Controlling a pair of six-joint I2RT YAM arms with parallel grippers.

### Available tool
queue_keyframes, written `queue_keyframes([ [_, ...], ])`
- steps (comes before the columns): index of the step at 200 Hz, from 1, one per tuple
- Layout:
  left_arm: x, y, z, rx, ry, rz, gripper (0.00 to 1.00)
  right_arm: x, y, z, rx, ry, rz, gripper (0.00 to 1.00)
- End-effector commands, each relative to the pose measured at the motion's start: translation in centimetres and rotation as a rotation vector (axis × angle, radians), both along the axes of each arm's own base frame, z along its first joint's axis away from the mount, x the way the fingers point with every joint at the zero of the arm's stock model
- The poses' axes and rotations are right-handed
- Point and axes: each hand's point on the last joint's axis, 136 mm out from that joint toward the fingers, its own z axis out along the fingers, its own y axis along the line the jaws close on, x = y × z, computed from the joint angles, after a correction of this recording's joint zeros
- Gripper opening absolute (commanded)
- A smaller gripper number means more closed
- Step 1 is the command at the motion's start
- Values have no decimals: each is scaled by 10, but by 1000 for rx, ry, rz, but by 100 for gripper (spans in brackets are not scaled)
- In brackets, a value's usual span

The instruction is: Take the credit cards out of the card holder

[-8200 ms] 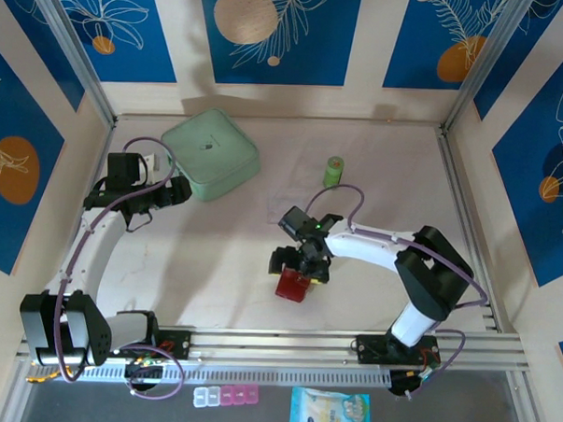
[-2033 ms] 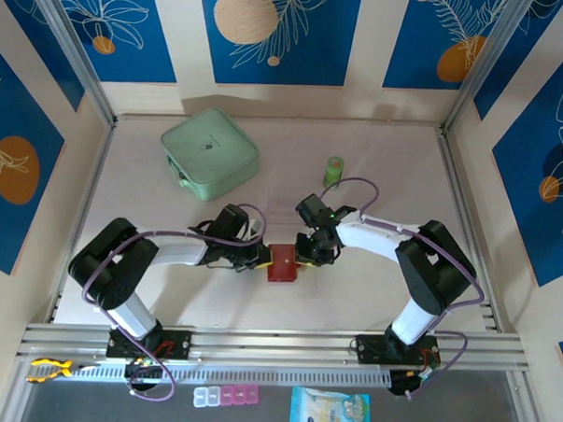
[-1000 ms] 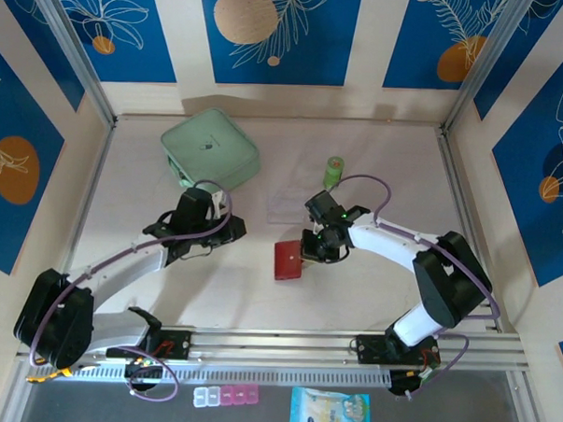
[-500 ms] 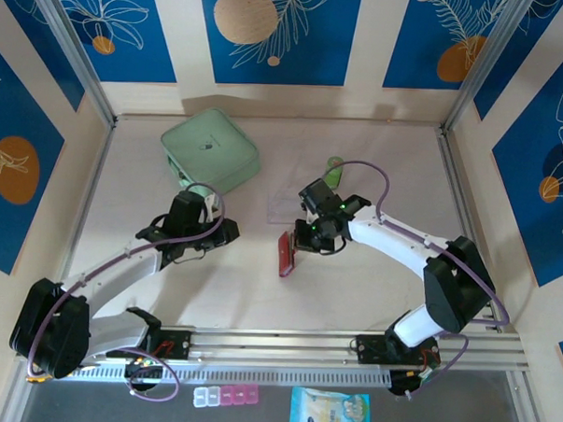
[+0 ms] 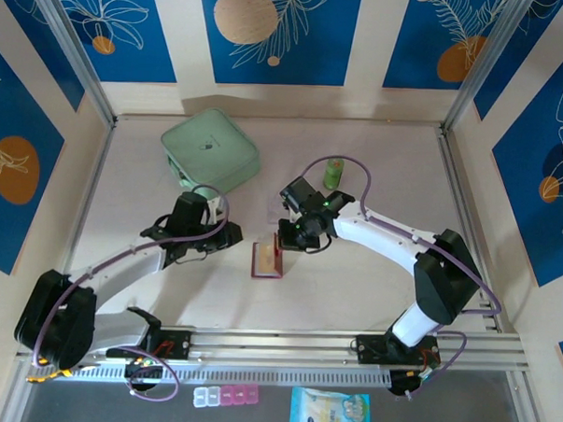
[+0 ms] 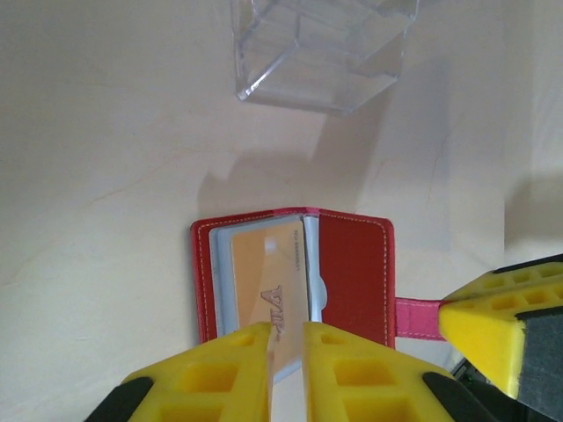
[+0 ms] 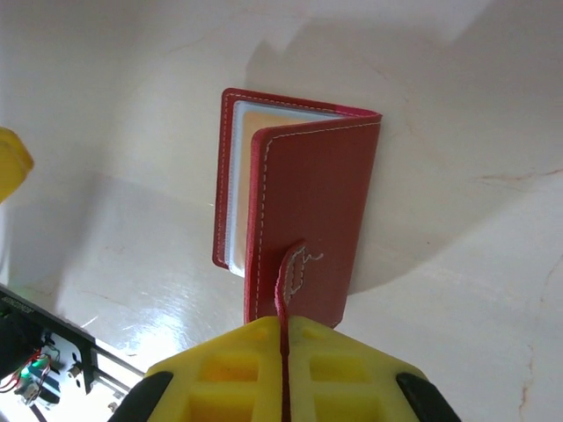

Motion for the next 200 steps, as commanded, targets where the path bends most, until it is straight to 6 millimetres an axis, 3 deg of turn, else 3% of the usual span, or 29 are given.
queue_keyframes([
  [1,-4,-10,-9,-38,41,-48,15,-4,-15,3,-31,4,-16,7],
  [55,-10,-36,-32,-34,107,-116,9,-4,-51,-12,-67,22,-80,7],
  [97,-15,-37,-53,-4,153,-98,5,-2,-72,-33,-115,36,-107,7],
  [200,-28,-36,-87,25,235,-85,0,-1,-83,-75,-177,61,-102,7],
])
